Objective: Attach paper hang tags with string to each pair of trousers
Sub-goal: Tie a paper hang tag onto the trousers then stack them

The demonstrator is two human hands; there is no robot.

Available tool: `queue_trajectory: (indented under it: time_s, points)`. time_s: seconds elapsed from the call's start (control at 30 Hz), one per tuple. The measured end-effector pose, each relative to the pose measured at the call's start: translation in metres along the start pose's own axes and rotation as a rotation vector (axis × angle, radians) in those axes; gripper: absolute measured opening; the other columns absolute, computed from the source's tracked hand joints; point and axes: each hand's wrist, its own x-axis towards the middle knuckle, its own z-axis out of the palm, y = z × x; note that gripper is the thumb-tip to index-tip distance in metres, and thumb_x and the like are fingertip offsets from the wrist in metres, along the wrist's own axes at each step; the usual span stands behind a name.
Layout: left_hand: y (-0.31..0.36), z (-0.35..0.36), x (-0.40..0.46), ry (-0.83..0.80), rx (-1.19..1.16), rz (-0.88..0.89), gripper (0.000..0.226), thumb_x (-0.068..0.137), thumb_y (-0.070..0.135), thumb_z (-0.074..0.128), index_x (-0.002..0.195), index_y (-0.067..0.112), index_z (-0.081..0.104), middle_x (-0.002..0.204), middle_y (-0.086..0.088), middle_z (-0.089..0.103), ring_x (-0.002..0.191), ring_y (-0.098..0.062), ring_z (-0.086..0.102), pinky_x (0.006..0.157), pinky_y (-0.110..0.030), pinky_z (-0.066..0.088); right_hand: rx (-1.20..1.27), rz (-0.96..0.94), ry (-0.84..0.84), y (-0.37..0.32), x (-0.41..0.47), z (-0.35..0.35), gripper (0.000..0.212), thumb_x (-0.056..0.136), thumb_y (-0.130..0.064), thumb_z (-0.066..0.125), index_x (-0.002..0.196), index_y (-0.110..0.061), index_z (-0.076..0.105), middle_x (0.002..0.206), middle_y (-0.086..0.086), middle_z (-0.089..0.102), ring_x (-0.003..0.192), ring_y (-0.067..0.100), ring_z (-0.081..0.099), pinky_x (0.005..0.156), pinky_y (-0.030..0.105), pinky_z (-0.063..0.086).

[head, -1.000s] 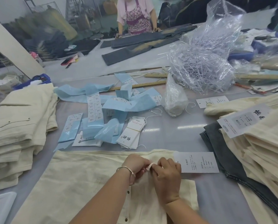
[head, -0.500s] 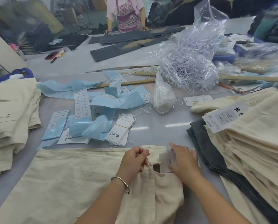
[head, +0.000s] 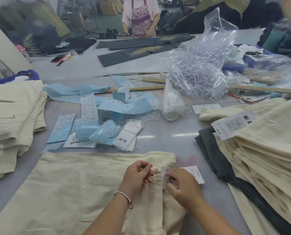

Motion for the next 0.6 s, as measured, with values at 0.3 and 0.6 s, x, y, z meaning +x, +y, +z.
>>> queue_trajectory:
  time_s: [0.3, 0.6]
  points:
    - [-0.008, -0.002, -0.001, -0.020, 0.057, 0.006, 0.009, 0.093, -0.003, 0.056, 0.088, 0.001, 0.061, 0.061, -0.004, 0.065, 0.041, -0.009, 0.054, 0.038, -0.016, 0.036, -0.002, 0.144, -0.138, 0.005, 0.012, 0.004, 0.006, 0.075, -0.014, 0.065, 0.077, -0.018, 0.061, 0.079, -0.006, 0.064, 0.076, 0.014, 0.058, 0.071, 0.030, 0.046]
    - [-0.004, -0.001, -0.001, -0.029, 0.077, 0.000, 0.007, 0.093, -0.004, 0.056, 0.090, -0.001, 0.061, 0.061, -0.005, 0.065, 0.041, -0.009, 0.054, 0.038, -0.016, 0.037, -0.173, 0.080, -0.196, 0.003, 0.020, 0.008, 0.027, 0.079, -0.018, 0.055, 0.059, -0.027, 0.039, 0.074, -0.010, 0.050, 0.074, 0.014, 0.052, 0.066, 0.028, 0.041]
